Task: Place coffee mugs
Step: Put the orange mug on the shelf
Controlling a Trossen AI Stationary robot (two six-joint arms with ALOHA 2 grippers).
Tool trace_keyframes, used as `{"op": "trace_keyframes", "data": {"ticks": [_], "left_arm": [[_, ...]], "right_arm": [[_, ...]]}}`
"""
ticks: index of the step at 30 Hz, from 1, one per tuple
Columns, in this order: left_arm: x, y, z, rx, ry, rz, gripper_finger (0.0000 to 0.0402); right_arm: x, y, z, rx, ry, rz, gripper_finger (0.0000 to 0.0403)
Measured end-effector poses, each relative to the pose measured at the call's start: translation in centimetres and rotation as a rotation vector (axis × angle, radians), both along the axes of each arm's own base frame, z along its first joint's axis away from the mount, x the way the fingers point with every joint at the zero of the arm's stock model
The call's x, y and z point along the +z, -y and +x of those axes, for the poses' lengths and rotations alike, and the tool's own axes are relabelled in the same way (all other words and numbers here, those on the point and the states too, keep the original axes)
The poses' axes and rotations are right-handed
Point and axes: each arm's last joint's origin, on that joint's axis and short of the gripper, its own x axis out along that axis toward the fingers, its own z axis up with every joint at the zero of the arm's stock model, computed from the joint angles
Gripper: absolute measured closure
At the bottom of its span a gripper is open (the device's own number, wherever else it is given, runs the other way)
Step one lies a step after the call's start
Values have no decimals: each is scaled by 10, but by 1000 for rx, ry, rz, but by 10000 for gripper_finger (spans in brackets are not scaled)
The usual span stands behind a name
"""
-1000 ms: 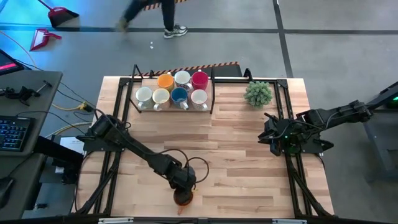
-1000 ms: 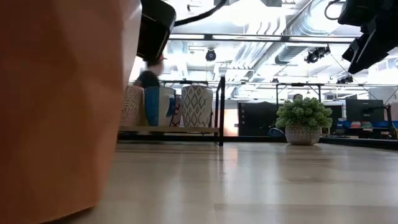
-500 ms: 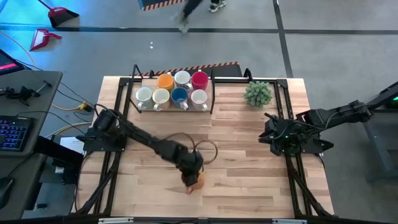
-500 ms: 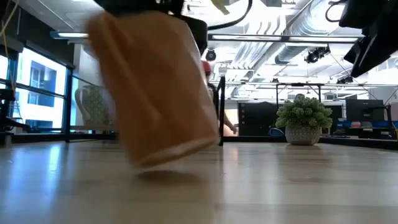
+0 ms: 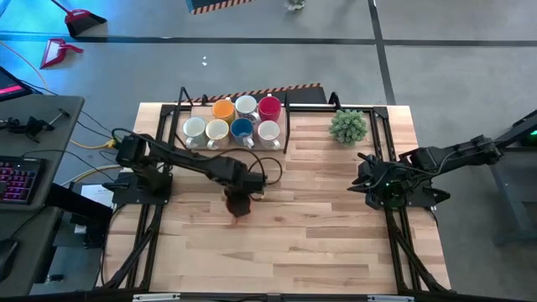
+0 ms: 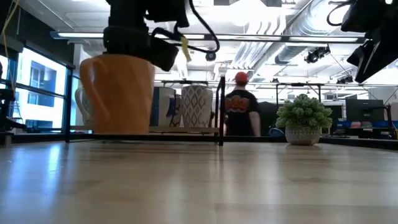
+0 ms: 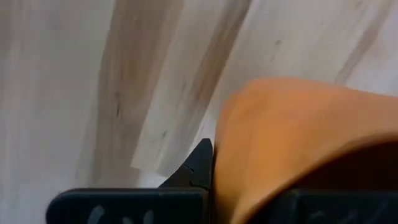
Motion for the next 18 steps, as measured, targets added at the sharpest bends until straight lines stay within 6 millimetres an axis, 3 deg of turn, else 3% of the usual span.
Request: {"op": "trace_keyframes", "data": {"ticks": [9, 18], "left_arm": [[-15, -17, 0, 28, 18, 34, 395], [-15, -26, 2, 22, 32, 71, 395]], "right_arm": [[0, 0, 0, -9, 4, -15, 304], [0, 1, 0, -11, 5, -17, 304]]}}
